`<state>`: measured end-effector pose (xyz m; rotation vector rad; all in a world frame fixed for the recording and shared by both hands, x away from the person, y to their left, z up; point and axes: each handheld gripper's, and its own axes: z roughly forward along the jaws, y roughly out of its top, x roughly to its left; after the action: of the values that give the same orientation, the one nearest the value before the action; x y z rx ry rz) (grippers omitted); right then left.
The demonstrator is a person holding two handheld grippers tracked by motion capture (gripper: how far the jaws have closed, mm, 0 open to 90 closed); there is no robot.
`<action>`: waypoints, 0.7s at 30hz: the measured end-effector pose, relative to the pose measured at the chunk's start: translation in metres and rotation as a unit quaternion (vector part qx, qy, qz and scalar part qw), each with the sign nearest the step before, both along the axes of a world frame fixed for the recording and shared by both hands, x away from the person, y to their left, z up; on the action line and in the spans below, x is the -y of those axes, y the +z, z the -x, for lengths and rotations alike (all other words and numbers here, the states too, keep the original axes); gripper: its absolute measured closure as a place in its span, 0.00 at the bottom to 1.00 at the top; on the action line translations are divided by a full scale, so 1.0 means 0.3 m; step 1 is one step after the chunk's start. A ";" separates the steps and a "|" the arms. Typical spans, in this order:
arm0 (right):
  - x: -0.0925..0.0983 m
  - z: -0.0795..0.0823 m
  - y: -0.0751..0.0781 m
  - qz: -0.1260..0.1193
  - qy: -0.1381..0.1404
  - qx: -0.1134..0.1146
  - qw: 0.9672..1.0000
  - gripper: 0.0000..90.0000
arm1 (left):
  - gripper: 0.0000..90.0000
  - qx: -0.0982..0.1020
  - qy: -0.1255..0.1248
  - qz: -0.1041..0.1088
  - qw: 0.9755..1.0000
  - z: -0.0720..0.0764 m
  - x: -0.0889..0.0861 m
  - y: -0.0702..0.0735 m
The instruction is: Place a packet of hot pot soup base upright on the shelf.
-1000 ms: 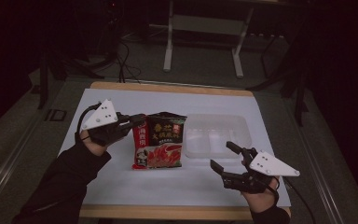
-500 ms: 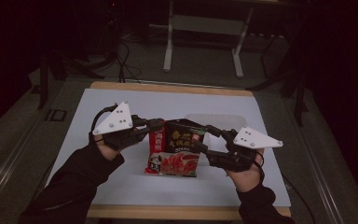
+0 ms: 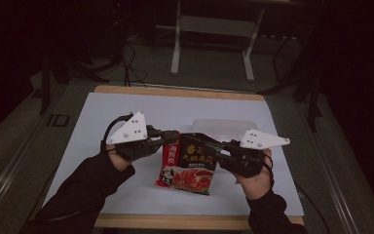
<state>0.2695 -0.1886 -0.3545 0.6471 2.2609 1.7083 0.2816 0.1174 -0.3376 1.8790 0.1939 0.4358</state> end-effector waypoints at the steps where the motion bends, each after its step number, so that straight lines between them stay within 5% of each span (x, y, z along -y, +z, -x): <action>1: -0.002 0.004 0.002 0.003 -0.003 -0.003 1.000 0.84 | 0.97 -0.003 -0.001 0.001 1.000 -0.001 -0.001 -0.002; 9: -0.001 0.033 0.041 -0.022 -0.016 -0.011 1.000 0.85 | 0.91 0.008 -0.008 0.008 1.000 0.012 -0.012 0.021; 18: 0.003 0.042 0.075 -0.002 -0.053 0.016 0.998 0.85 | 0.62 -0.025 -0.007 0.073 0.997 0.012 -0.061 0.009; 21: 0.017 0.036 0.080 -0.004 -0.065 0.016 0.998 0.85 | 0.49 -0.035 0.003 0.077 0.996 0.012 -0.077 0.009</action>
<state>0.2586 -0.1937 -0.3305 0.7442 2.1417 1.6549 0.2780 0.1404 -0.3348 1.7437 0.2724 0.3495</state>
